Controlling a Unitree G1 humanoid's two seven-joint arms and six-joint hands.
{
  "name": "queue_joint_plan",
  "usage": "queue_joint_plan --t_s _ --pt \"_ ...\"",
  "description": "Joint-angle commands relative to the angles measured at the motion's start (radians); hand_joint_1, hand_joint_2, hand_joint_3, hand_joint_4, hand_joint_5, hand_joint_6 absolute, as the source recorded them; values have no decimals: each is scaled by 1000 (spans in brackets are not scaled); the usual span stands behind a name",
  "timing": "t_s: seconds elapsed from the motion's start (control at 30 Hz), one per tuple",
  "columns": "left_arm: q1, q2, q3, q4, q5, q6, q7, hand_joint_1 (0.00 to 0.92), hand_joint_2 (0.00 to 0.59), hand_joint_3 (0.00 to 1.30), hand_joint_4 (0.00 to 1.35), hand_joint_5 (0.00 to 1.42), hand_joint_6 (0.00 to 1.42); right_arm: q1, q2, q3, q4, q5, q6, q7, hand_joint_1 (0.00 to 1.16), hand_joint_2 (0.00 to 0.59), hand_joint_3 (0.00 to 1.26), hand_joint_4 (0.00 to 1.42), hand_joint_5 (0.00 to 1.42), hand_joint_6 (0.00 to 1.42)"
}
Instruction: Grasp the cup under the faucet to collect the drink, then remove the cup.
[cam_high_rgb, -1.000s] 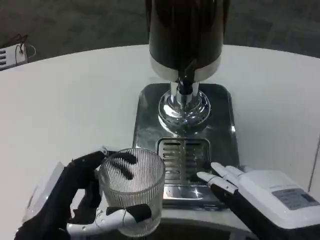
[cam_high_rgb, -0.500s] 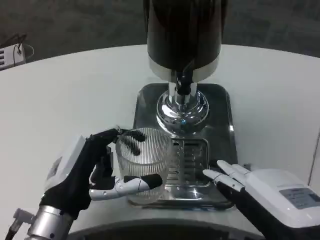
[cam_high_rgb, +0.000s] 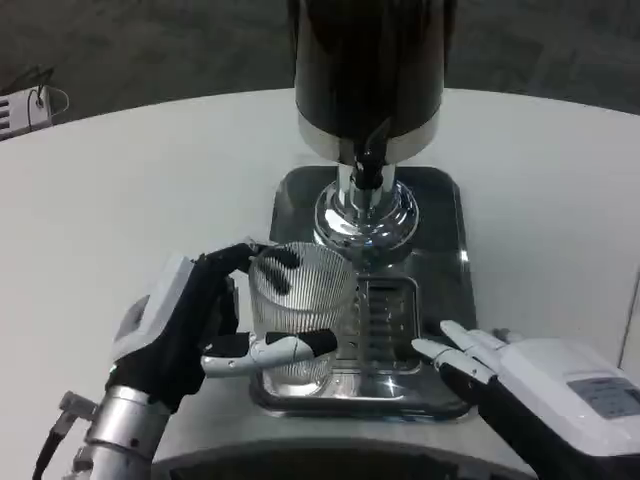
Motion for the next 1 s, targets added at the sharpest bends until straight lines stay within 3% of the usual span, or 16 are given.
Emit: queue_joint_plan --t_s 0.03,0.63,1.0 --pt "-54 17 -15 48 13 -28 49 619 0 966 1098 1301 1424 16 0 -2 -19 9 -8 4 597 454 125 0 49 14" --pt "-229 -1 -124 219 78 -3 111 613 0 961 1086 1267 1424 45 -7 -25 -41 35 -8 3 606 458 125 0 50 17" --pt "-238 7 -160 244 80 3 94 562 0 816 891 1085 1382 64 -20 -53 -45 64 -6 1 598 461 125 0 50 26"
